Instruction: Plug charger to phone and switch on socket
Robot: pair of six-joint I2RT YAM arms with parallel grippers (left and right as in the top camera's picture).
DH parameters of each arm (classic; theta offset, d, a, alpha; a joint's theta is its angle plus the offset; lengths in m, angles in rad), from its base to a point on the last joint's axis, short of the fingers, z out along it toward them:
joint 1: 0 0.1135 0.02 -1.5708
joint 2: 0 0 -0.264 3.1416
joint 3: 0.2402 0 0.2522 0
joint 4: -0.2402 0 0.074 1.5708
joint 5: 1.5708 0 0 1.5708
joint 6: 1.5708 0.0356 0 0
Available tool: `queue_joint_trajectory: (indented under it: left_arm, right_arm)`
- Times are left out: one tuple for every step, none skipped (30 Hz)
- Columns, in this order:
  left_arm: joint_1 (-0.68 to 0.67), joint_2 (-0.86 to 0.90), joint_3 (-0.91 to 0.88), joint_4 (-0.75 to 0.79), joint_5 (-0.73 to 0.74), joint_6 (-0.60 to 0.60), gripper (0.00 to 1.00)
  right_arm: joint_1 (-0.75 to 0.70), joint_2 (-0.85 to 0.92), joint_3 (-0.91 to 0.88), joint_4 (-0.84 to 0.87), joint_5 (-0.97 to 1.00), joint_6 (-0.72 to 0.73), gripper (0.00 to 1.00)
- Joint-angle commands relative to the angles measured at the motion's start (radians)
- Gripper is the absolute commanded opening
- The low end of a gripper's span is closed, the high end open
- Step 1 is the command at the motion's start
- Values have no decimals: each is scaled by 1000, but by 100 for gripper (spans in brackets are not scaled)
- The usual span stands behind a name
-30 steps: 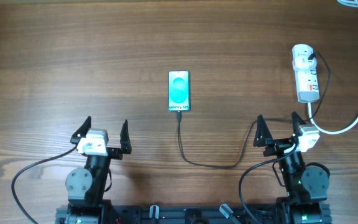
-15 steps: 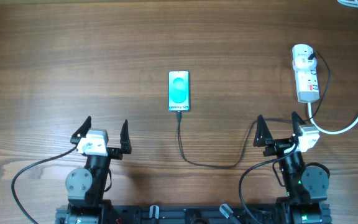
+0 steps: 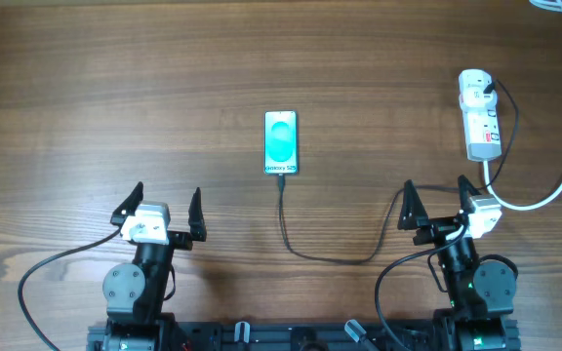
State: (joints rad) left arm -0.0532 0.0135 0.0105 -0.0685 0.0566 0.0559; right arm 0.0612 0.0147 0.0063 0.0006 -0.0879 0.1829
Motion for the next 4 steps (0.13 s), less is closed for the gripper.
queue_joint_trajectory:
  left_arm:
    - [1, -7, -5, -7, -10, 11, 100]
    - [1, -7, -5, -7, -9, 11, 100]
    - [1, -7, -5, -7, -9, 11, 100]
    - [1, -7, -5, -7, -10, 11, 100]
  right_arm:
    - [4, -7, -1, 3, 14, 3, 100]
    - [4, -7, -1, 3, 14, 3, 100]
    - [4, -7, -1, 2, 14, 3, 100]
    - [4, -7, -1, 3, 14, 3, 100]
